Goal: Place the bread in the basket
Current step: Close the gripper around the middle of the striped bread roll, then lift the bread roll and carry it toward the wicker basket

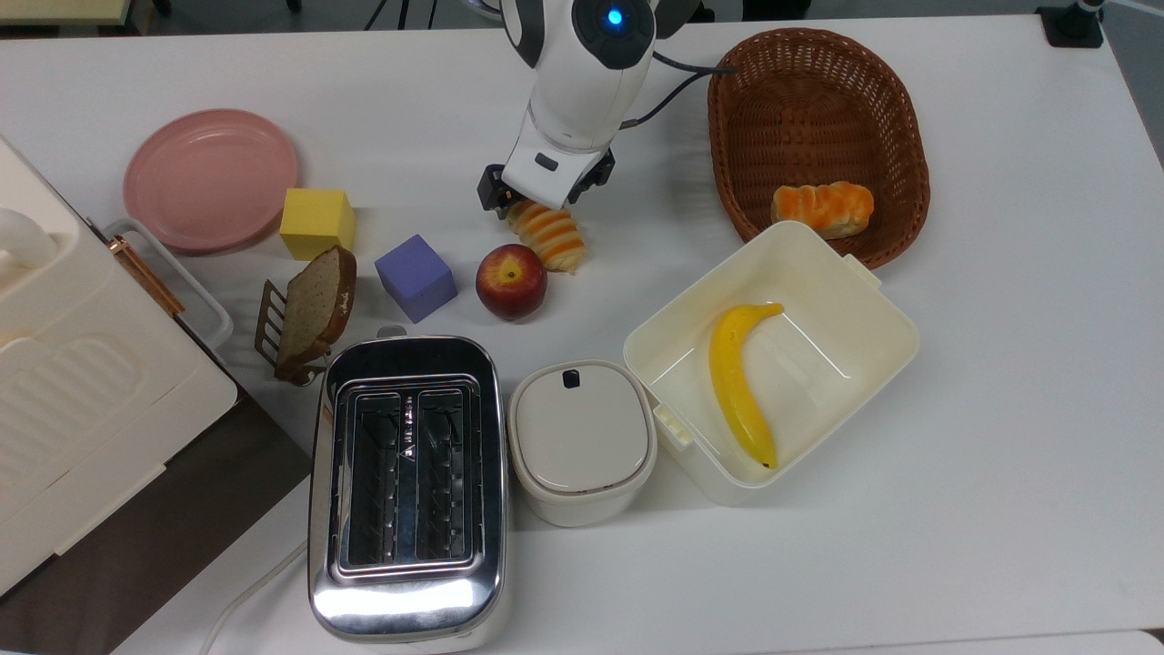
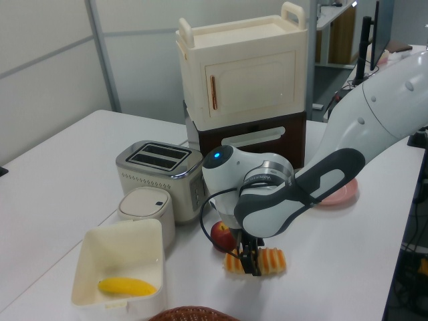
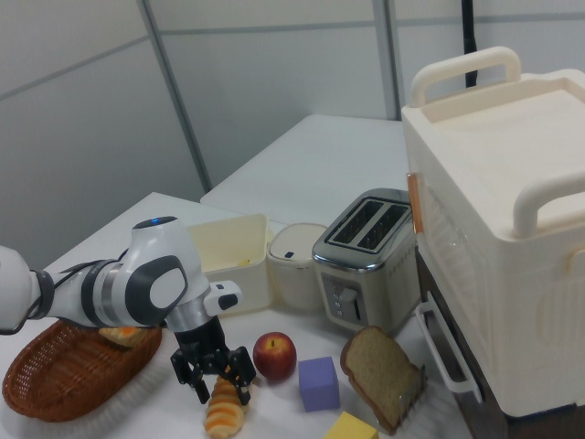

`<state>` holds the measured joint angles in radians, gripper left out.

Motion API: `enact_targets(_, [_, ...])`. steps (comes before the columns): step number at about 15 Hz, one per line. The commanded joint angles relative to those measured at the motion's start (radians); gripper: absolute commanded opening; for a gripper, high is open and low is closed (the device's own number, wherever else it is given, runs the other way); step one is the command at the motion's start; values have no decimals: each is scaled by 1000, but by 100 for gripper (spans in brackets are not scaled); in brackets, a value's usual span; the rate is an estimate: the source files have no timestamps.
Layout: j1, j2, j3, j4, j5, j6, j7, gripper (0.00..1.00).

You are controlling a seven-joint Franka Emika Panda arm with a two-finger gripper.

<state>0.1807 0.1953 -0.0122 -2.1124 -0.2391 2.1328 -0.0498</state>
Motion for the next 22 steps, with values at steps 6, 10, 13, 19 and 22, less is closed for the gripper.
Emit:
enact_targets(6, [-6, -11, 3, -20, -17, 48, 13, 0])
enact_targets(10, [-4, -20, 3, -20, -17, 39, 13, 0])
enact_targets(13, [-1, -63, 3, -23, -16, 6, 22, 0])
enact_targets(19, [16, -171, 5, -23, -16, -102, 22, 0])
enact_targets(22, [75, -255, 5, -21, 1, -125, 30, 0])
